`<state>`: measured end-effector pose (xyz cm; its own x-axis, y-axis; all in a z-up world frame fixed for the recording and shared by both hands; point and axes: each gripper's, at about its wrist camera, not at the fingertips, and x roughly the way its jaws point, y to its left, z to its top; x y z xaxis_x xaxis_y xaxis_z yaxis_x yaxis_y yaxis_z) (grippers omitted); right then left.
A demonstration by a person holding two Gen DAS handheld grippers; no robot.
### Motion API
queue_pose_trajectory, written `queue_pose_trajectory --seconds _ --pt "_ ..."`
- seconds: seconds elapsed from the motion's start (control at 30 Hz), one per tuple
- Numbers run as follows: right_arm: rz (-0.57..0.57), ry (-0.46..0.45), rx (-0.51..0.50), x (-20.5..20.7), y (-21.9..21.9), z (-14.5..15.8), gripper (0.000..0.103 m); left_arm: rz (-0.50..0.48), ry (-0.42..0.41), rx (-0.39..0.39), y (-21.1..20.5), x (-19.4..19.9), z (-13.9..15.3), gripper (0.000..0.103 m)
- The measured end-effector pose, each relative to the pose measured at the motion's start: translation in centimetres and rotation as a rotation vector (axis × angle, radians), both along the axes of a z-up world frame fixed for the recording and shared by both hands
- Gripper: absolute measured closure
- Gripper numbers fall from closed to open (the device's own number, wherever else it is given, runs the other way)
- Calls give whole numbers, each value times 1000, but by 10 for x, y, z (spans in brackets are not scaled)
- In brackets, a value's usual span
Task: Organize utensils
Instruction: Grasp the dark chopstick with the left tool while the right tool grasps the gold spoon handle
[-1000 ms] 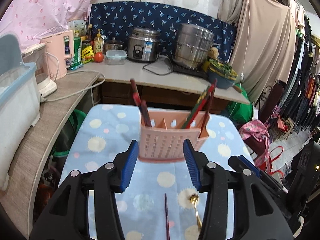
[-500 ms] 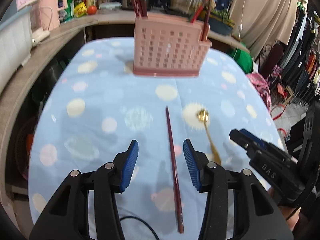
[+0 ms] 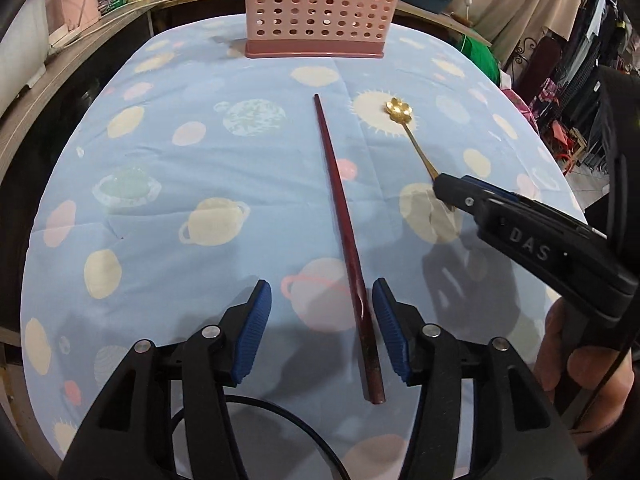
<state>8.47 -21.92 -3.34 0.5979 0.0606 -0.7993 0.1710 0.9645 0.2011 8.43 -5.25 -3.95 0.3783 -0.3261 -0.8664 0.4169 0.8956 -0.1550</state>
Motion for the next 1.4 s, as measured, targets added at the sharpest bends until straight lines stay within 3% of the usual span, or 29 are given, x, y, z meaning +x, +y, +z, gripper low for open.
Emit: queue_pose_trajectory --seconds 0.13,0.37,0.47,0.6,0.67,0.93,1.4 --pt "6 -4 -37 -2 4 0 77 -10 -2 -3 -3 -4 1 52" --pt "-7 -3 -83 -5 5 -1 91 -19 -34 23 -6 -12 -1 53" --pt "-15 -5 -79 -7 5 -1 92 -21 -53 37 -7 -16 -1 56" --pt "-16 -3 -79 -8 6 -1 92 -16 -68 43 -4 -17 -1 76" --pt "-16 0 -71 -9 6 0 92 -10 -60 33 -1 -15 -1 96" --pt "-25 -3 -24 -15 3 4 93 9 -41 -11 6 -9 9 96" --pt "-48 -106 18 -14 -9 45 93 88 -154 -113 21 18 86 96"
